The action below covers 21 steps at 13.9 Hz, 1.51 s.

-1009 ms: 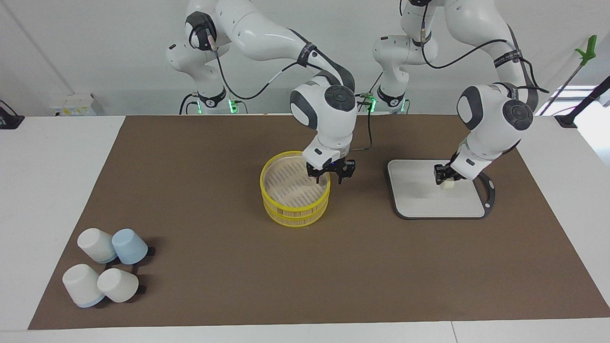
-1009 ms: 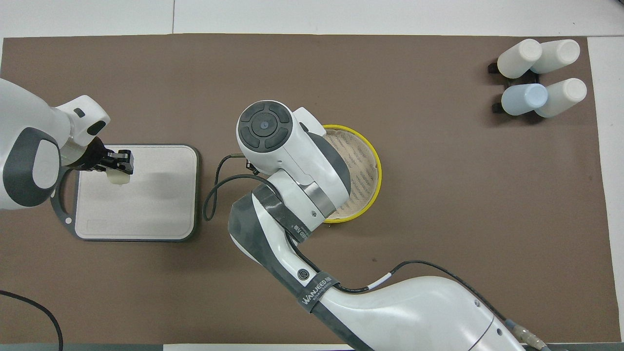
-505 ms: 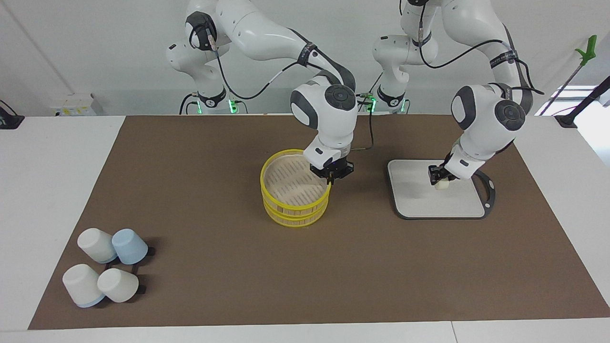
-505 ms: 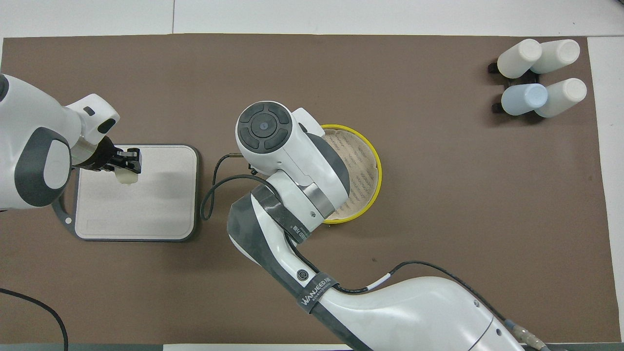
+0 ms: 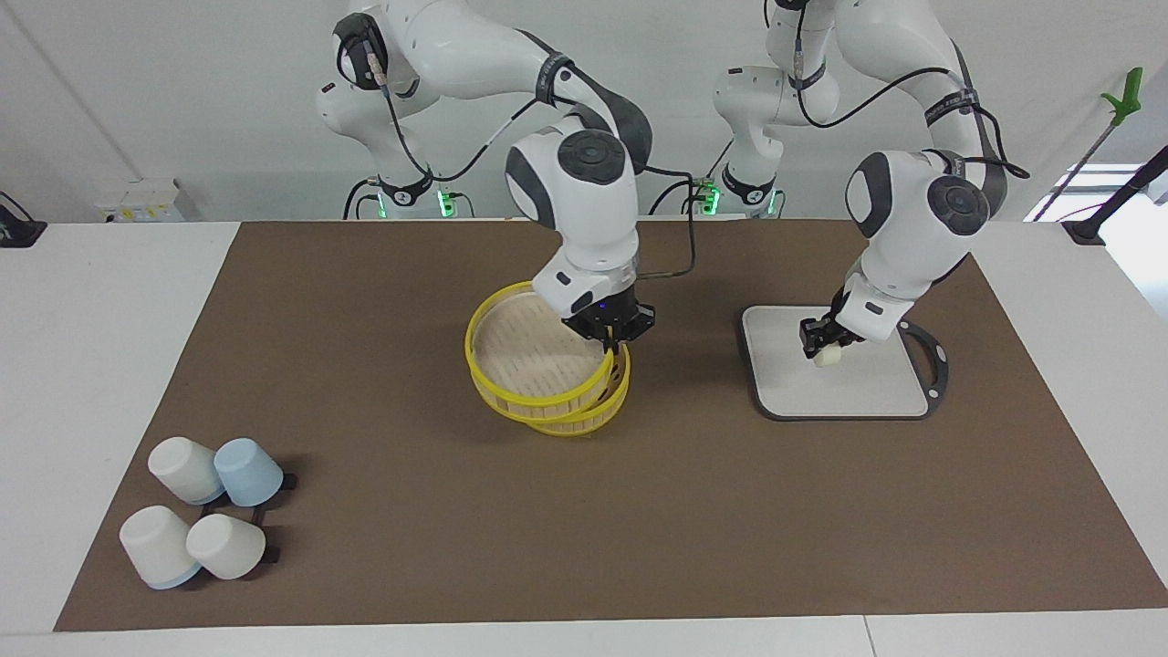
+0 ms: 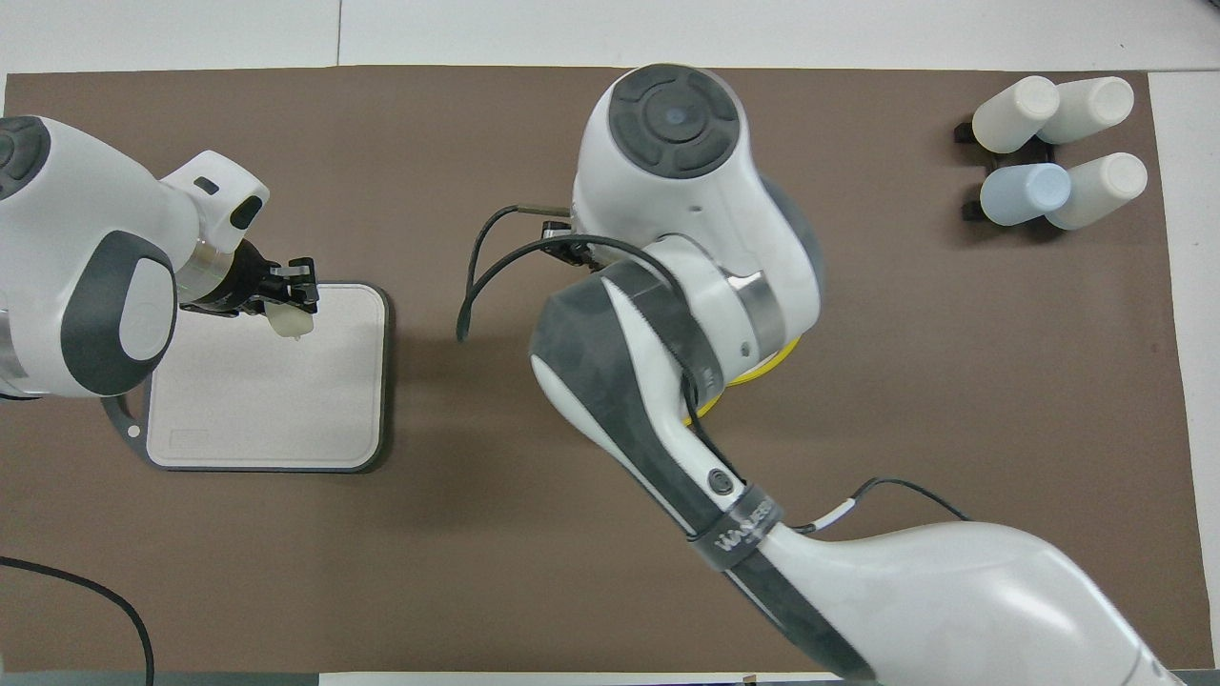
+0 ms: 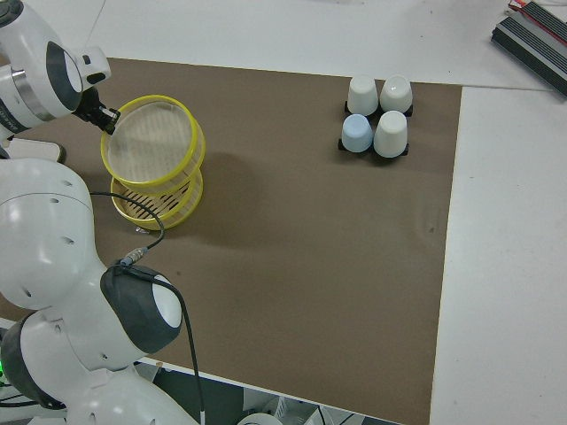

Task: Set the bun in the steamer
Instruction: 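Lift the lid off with the right gripper while the left gripper lifts the bun, then carry the bun over the open steamer and lower it with the left gripper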

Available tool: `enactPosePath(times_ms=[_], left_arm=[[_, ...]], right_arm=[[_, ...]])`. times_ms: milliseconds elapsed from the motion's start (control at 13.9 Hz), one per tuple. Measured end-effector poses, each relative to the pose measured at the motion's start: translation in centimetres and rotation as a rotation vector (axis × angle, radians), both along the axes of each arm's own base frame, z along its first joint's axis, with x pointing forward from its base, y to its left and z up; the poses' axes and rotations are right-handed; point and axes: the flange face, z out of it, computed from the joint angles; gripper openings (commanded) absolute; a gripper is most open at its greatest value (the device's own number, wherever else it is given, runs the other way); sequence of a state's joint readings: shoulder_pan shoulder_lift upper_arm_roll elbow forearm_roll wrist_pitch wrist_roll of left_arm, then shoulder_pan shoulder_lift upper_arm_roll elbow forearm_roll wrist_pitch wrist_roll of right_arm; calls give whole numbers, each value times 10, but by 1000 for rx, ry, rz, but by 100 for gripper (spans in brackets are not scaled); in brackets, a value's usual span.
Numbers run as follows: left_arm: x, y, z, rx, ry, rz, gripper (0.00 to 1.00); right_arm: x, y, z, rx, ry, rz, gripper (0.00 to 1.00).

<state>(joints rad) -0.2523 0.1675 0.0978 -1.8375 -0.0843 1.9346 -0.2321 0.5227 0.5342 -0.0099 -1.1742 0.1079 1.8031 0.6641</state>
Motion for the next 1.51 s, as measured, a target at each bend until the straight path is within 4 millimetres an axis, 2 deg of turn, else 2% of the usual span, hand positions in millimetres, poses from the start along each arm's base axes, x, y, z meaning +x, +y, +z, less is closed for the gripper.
enactPosePath(times_ms=[216,432,721,865,1009,1081,1153,1297,1514], left_arm=[[3,-44,22,-4,12,41,41],[-2,-120,40,-7,1,98,41],[-15,-214,47,-26,-10,180,41],[-29,-279,33,-16,-4,221,41],[-43,-346,0,4,5,228,41],[-48,-368,-18,13,10,216,41],[-51,-381,-34,24,16,203,41],[-49,-384,-52,36,23,203,41],[-41,-378,-55,30,13,217,42]], right_arm=[[23,-78,23,-23,17,3,0],[37,-147,35,-101,19,10,0],[39,-212,63,-150,7,13,0],[38,-234,70,-154,17,28,0],[38,-247,73,-155,20,28,0],[39,-251,72,-155,22,26,0],[39,-253,71,-155,24,26,0],[40,-260,69,-156,28,43,0],[41,-265,68,-156,25,50,0]])
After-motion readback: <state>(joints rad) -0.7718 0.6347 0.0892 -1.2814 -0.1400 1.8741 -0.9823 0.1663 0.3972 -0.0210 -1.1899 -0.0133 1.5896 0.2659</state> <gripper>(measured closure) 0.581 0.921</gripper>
